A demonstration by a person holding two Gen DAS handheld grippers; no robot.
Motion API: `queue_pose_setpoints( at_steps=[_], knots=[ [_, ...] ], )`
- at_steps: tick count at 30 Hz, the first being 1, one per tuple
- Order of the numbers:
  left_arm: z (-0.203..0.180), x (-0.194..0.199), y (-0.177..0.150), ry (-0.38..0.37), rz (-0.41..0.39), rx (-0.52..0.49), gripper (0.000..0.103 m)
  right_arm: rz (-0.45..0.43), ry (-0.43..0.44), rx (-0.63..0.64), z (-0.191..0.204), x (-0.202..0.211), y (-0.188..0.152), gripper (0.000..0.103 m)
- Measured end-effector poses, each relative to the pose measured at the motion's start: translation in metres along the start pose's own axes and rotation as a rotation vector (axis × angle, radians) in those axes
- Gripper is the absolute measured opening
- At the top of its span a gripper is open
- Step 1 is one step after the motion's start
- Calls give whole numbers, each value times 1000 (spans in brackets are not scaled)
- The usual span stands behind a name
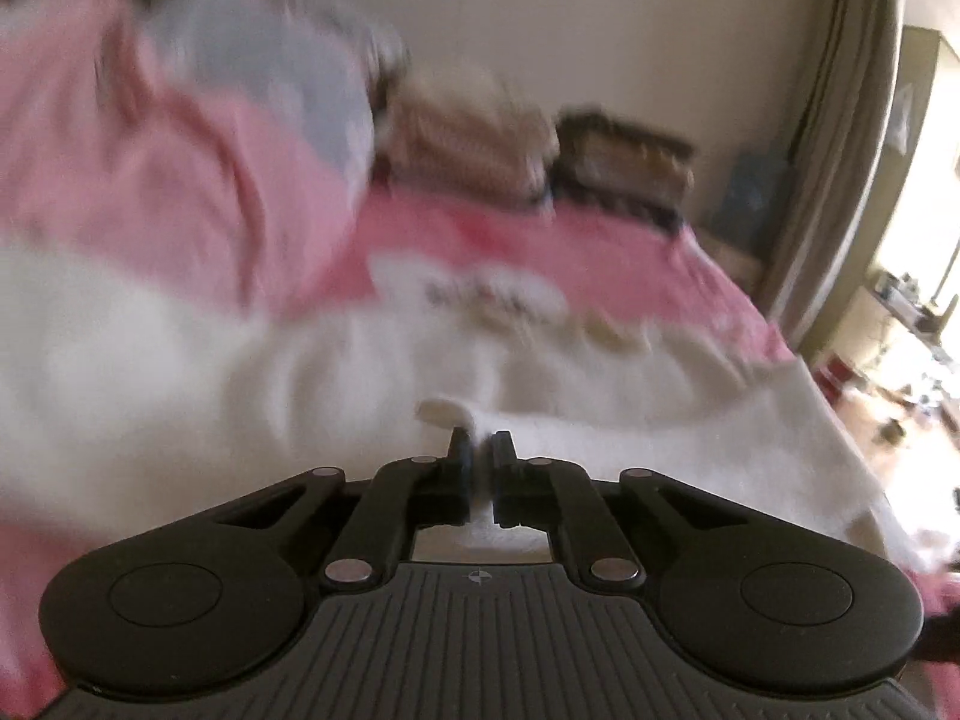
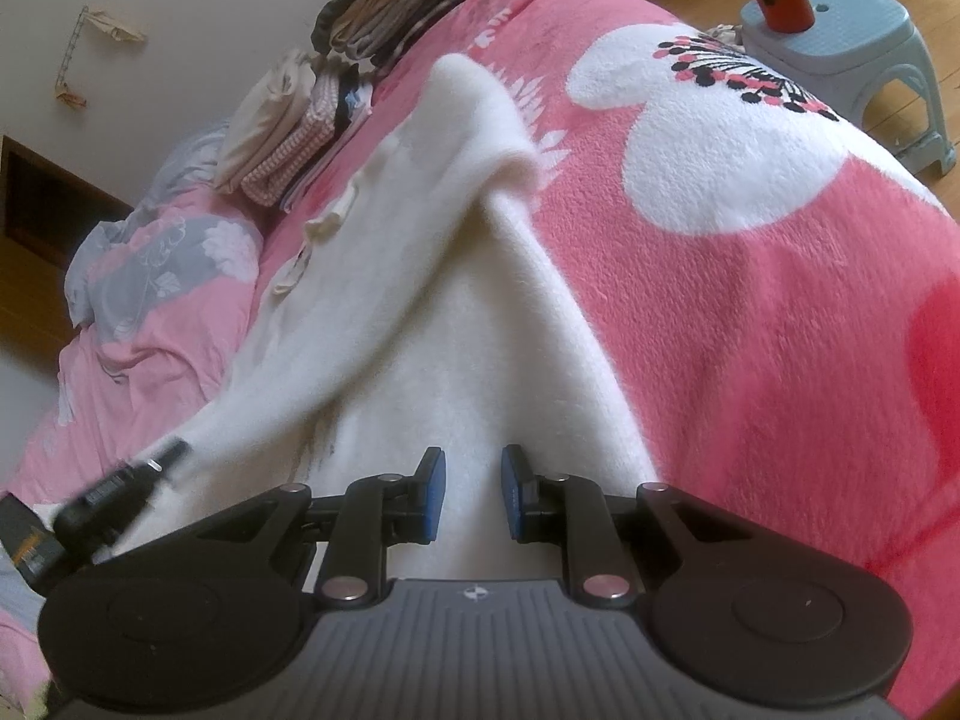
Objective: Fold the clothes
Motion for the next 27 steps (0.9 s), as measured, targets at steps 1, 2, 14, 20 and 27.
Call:
queue_pose_setpoints(
  at_steps=[1, 2, 14, 20, 27],
  knots=[
    [4, 0, 7, 17, -16, -15, 4, 0, 0, 0, 0, 0, 0, 21],
    [10, -2, 14, 36, -25, -21, 4, -1, 1, -1, 0, 0, 0, 21],
    [59, -8, -4, 191, 19, -23, 4, 4, 7, 11, 0, 0, -1, 21],
    [62, -9, -8, 164, -1, -43, 4, 2, 5, 18, 0, 0, -1, 21],
    [78, -19, -24, 186, 93, -7, 8, 1, 3, 21, 0, 0, -2, 21]
  ],
)
Point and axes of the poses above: each gripper's, at about its wrist camera, not at the fingertips, and x roughly against the way its jaws point, z to its left, y to its top, the point moved 5 cm from there along -x, roughly the way its jaws point, and after that the axes turned 12 degrees about -y, right-handed, at the moved point
